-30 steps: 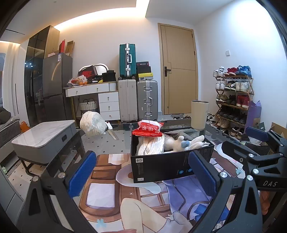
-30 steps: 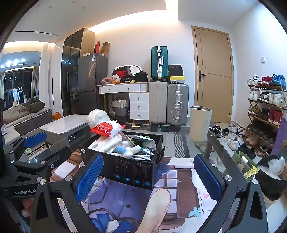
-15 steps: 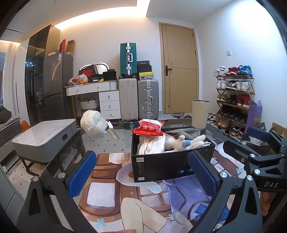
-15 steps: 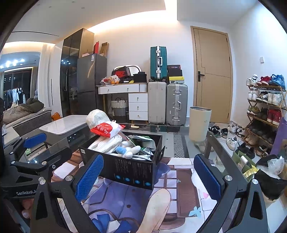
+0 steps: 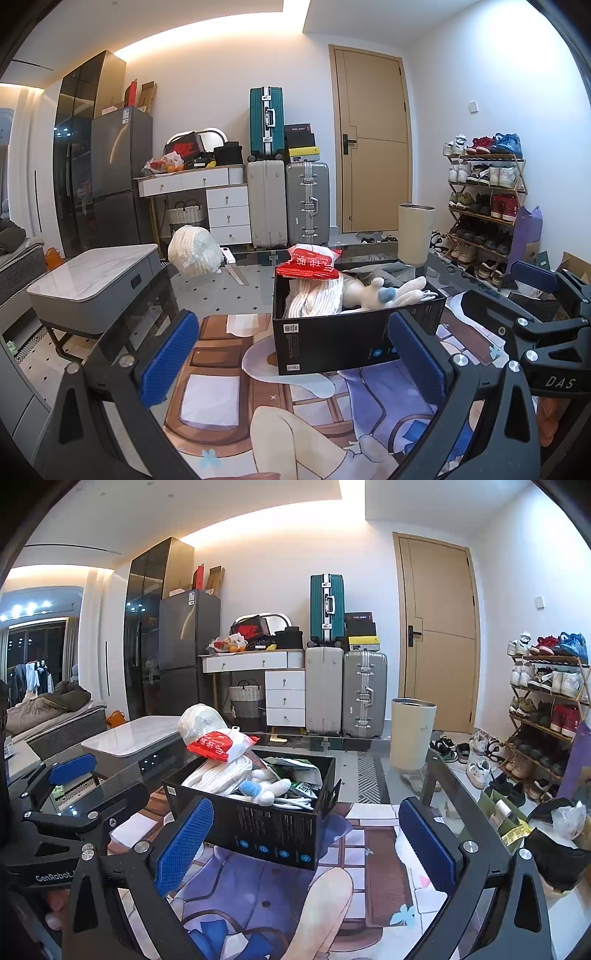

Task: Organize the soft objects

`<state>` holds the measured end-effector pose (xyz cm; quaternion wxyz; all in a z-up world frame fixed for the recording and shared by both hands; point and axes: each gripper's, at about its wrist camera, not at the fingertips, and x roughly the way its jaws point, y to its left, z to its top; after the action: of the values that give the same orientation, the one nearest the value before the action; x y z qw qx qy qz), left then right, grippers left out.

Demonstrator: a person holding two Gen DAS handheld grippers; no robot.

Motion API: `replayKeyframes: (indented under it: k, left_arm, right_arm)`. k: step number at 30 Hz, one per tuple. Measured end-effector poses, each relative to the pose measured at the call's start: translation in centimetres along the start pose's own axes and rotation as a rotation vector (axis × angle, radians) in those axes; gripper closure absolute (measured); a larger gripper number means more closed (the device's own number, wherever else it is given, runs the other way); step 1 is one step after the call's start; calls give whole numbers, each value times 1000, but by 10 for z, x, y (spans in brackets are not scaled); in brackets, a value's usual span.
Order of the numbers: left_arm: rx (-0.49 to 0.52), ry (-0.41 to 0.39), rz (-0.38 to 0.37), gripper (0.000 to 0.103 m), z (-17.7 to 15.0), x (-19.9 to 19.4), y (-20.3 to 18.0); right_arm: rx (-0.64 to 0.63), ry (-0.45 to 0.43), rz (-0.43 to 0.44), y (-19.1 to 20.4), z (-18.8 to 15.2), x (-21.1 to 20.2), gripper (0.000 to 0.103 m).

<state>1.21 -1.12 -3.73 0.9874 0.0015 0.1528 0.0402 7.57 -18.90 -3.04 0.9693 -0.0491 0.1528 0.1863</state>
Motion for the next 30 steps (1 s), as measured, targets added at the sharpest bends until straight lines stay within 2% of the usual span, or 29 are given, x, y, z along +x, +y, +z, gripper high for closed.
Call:
replayKeyframes:
  k: [30]
  left_arm:
    - [0, 7, 6, 0, 0, 4, 0]
  right_arm:
    - [3, 6, -3, 1, -1, 1, 1]
